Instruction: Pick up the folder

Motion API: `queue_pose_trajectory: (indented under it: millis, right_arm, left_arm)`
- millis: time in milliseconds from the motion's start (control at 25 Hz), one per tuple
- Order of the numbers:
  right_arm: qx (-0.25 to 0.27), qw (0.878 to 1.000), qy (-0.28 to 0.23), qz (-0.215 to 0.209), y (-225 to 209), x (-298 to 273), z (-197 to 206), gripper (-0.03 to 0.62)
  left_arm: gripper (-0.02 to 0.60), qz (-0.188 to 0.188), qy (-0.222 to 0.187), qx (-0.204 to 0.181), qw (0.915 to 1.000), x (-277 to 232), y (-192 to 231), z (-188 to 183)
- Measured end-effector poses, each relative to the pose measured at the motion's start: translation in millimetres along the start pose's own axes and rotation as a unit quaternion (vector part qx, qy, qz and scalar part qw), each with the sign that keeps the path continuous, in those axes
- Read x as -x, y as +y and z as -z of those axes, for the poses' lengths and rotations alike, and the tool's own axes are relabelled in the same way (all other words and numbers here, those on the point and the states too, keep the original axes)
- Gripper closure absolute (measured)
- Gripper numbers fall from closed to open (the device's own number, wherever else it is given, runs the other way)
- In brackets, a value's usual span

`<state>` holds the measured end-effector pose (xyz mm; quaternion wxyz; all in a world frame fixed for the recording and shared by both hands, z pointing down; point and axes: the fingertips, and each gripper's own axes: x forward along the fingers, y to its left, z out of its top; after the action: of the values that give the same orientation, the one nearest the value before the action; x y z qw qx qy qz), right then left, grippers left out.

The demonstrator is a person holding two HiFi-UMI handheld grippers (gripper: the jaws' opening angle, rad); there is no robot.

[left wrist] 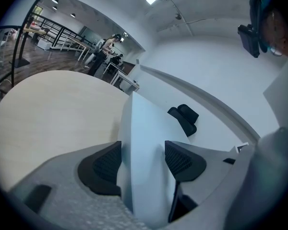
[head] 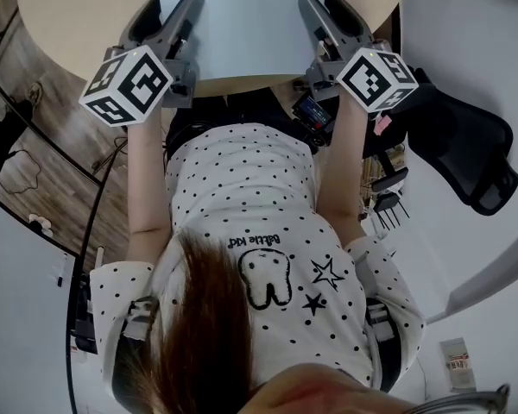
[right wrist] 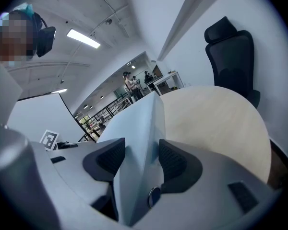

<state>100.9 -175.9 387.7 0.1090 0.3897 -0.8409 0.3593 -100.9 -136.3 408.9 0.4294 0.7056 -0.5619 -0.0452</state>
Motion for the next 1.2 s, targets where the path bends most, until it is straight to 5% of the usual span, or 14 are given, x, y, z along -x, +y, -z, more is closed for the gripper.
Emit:
queue_pose_trajectory:
  millis: [1200]
  right_arm:
    - [0.04,0.998,-0.047,-0.031,42.6,-2.8,-42.5,0.379]
  left_arm:
    - [0.301,-0.002,-0.071,-0.02,0.9973,35.0,-16.5,-50.0]
